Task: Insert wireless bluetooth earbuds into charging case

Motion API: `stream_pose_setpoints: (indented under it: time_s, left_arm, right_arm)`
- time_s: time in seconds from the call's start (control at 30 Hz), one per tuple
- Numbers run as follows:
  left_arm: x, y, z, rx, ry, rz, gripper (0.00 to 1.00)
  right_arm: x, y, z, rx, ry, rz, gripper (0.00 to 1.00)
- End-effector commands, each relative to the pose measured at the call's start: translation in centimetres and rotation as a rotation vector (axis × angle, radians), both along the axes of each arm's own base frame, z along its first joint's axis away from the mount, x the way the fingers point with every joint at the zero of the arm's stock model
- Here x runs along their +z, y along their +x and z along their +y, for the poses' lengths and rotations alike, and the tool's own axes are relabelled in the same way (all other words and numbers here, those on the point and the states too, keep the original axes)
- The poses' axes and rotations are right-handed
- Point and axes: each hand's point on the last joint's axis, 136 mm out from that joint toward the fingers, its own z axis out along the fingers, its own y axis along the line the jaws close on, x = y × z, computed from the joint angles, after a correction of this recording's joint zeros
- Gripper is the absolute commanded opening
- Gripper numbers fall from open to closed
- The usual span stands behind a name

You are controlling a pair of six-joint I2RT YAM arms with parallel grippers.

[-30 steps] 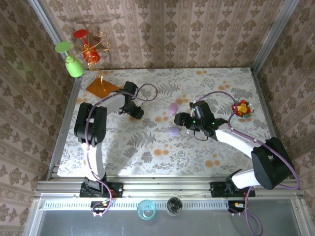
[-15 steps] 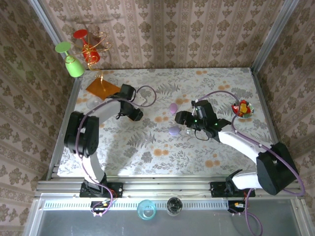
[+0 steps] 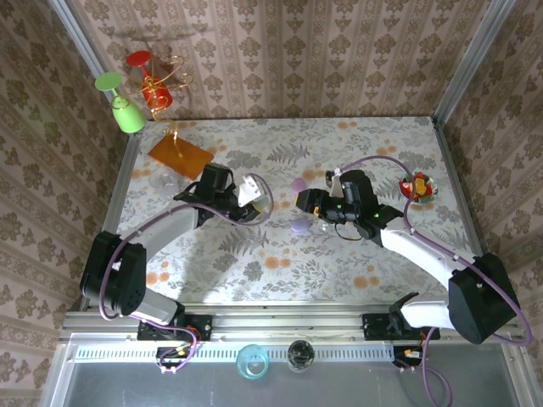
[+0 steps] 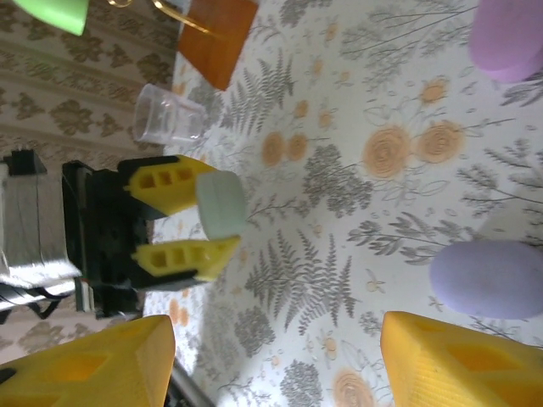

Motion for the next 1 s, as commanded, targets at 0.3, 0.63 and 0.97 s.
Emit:
stream_pose_setpoints:
  time_s: [0.3,0.63,0.97]
  left_arm:
    - [2.9,-4.0,-4.9,-0.250,-0.089,-0.121,0.31]
    - [3.5,-4.9,-6.3,-0.300,-0.107,-0.132,0.31]
    - [3.6,-4.6,-6.5,-0.285,-0.116,-0.142,0.33]
  right_arm:
    - [-0.8,-0.2,3.2,0.142,0.103,0.051,0.66]
    - [-1.7,-0.3,4.4,0.191,0.125,0.088,0.47]
    - [-1.6,-0.7,5.0,0.225,0.162,0.106,0.39]
